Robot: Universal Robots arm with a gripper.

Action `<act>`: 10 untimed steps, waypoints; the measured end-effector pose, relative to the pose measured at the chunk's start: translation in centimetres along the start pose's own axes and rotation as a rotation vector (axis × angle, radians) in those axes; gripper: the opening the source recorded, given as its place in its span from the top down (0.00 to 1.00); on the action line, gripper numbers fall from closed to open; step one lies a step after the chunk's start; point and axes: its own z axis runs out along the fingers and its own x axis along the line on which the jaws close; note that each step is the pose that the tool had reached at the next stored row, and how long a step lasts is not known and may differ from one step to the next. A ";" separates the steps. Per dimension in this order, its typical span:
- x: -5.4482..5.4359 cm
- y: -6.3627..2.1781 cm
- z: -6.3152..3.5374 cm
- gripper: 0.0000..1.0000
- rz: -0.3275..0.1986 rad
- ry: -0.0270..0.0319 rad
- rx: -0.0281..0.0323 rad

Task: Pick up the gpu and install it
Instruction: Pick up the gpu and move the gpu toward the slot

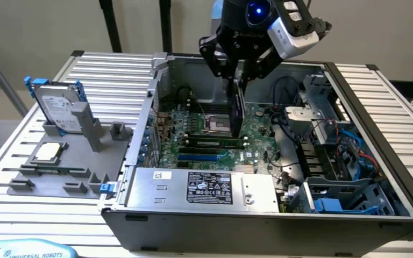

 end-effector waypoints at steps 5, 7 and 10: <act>-1.1 -0.02 0.26 0.73 -0.001 0.0370 -0.0004; -1.1 -0.03 0.26 0.73 -0.001 0.0426 -0.0006; -1.1 -0.02 0.26 0.73 -0.001 0.0427 -0.0007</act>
